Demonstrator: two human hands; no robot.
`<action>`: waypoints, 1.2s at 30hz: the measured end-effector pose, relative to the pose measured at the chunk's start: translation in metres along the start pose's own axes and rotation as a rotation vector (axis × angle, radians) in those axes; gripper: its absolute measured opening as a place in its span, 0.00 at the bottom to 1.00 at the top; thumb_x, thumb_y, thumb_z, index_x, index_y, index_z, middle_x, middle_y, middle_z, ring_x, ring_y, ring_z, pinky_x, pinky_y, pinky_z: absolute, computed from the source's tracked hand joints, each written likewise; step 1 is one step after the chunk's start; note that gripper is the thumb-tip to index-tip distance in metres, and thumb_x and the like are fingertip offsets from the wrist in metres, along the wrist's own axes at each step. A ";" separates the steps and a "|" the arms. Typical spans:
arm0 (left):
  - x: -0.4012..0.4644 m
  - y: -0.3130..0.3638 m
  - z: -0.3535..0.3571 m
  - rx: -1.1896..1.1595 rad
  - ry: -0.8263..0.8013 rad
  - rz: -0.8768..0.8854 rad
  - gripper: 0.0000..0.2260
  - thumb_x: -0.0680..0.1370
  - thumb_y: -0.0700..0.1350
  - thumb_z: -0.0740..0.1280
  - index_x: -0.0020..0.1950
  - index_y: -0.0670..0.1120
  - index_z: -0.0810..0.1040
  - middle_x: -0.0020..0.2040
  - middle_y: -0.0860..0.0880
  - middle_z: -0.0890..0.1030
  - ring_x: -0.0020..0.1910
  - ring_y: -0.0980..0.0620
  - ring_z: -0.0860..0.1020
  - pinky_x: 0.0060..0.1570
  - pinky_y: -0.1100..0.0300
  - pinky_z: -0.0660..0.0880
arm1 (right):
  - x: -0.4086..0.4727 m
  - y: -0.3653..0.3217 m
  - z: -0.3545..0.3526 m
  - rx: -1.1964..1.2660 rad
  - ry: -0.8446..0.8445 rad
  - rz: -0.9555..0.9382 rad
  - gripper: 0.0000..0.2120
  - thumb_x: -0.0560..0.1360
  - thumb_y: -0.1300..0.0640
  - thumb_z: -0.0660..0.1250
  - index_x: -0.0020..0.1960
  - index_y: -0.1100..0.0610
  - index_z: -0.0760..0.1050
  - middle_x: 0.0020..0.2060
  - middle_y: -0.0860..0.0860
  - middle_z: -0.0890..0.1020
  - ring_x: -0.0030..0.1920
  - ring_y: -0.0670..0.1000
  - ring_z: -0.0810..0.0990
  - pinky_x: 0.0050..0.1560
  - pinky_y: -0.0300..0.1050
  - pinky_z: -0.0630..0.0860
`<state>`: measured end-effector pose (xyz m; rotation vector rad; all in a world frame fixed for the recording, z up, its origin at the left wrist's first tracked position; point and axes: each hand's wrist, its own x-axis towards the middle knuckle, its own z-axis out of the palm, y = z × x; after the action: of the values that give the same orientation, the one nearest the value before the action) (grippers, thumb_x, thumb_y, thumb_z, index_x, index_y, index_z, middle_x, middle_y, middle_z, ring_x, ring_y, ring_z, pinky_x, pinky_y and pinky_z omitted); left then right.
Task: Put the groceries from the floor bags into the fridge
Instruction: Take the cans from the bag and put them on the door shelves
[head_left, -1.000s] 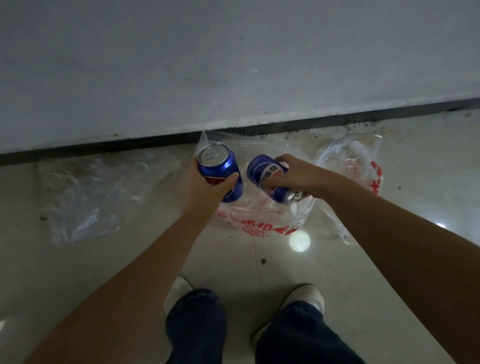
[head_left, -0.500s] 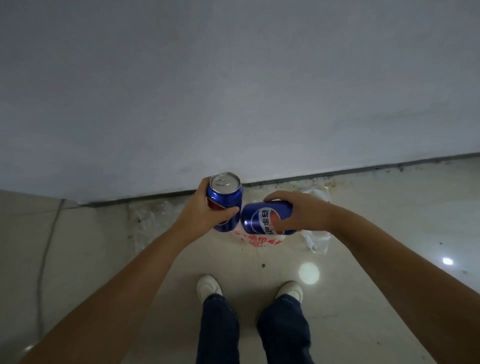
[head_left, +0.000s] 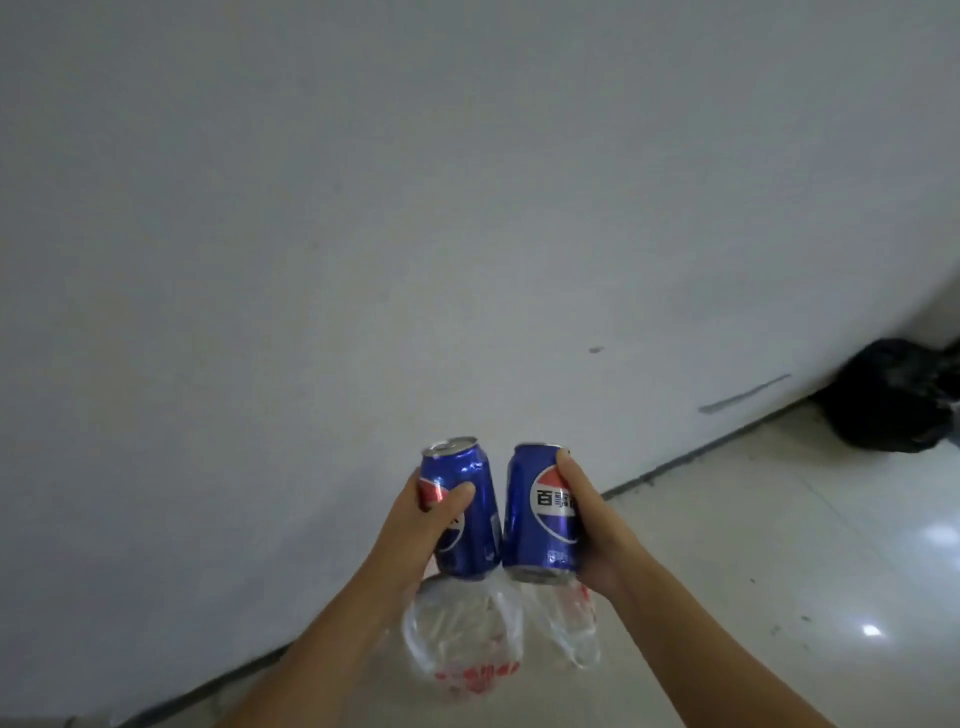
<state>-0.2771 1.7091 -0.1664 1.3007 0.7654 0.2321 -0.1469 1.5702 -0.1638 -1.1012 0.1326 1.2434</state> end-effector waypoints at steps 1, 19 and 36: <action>-0.003 0.009 0.009 -0.073 -0.031 -0.035 0.14 0.71 0.51 0.72 0.46 0.46 0.72 0.41 0.50 0.78 0.42 0.52 0.78 0.44 0.56 0.77 | -0.012 0.001 -0.003 0.113 0.020 0.002 0.28 0.67 0.41 0.69 0.56 0.61 0.78 0.47 0.59 0.83 0.44 0.57 0.83 0.51 0.54 0.80; -0.203 -0.008 0.363 0.385 -0.955 0.016 0.11 0.74 0.47 0.70 0.43 0.46 0.68 0.40 0.45 0.75 0.40 0.48 0.76 0.42 0.53 0.78 | -0.413 0.095 -0.205 -0.005 1.133 -0.711 0.25 0.65 0.53 0.76 0.59 0.51 0.71 0.50 0.53 0.81 0.48 0.52 0.82 0.46 0.47 0.79; -0.579 -0.143 0.639 0.547 -1.467 0.165 0.16 0.72 0.51 0.72 0.53 0.48 0.70 0.44 0.51 0.77 0.43 0.53 0.78 0.44 0.58 0.77 | -0.790 0.292 -0.379 0.291 1.654 -0.907 0.25 0.69 0.55 0.74 0.63 0.54 0.69 0.52 0.53 0.79 0.50 0.52 0.80 0.43 0.44 0.78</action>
<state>-0.3413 0.8467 -0.0385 1.6062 -0.5834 -0.8073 -0.5088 0.7285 -0.0430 -1.4073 0.8930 -0.6772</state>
